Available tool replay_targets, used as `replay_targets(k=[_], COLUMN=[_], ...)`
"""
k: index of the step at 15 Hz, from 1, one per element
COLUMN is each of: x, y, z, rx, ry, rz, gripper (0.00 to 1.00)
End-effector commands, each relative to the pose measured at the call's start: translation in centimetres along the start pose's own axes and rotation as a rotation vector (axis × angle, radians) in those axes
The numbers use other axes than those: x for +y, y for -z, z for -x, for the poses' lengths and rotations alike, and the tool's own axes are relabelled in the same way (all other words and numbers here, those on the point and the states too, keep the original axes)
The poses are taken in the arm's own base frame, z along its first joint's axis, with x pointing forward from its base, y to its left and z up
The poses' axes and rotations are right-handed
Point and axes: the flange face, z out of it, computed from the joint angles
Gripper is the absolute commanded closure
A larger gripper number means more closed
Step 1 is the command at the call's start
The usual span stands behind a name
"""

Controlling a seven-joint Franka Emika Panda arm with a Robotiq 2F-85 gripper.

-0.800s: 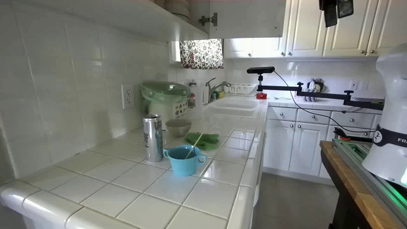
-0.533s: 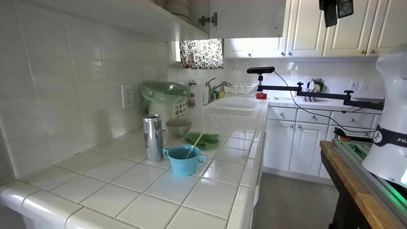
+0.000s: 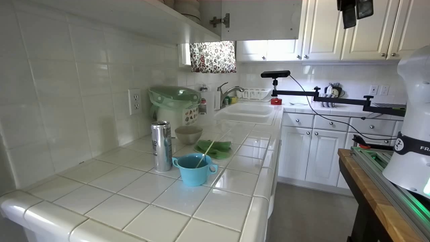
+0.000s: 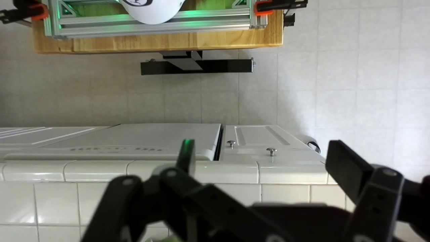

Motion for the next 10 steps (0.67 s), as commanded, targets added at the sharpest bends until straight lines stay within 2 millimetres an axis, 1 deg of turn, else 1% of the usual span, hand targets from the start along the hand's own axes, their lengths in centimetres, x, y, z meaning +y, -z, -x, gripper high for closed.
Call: replay_targets(k=[1, 3, 5, 6, 8, 10], x=[0.0, 0.0, 1.0, 1.8, 4.9, 9.9], y=[0.1, 0.1, 0.2, 0.3, 0.8, 1.7], z=[0.0, 0.0, -0.2, -0.3, -1.0, -2.0], rx=[-0.001, -0.001, 0.007, 0.015, 0.035, 0.061], ry=[0.0, 0.0, 0.012, 0.017, 0.017, 0.02], rz=[0.0, 0.0, -0.002, 0.002, 0.008, 0.007], gripper=[0.0, 0.0, 0.0, 0.0, 0.0, 0.0])
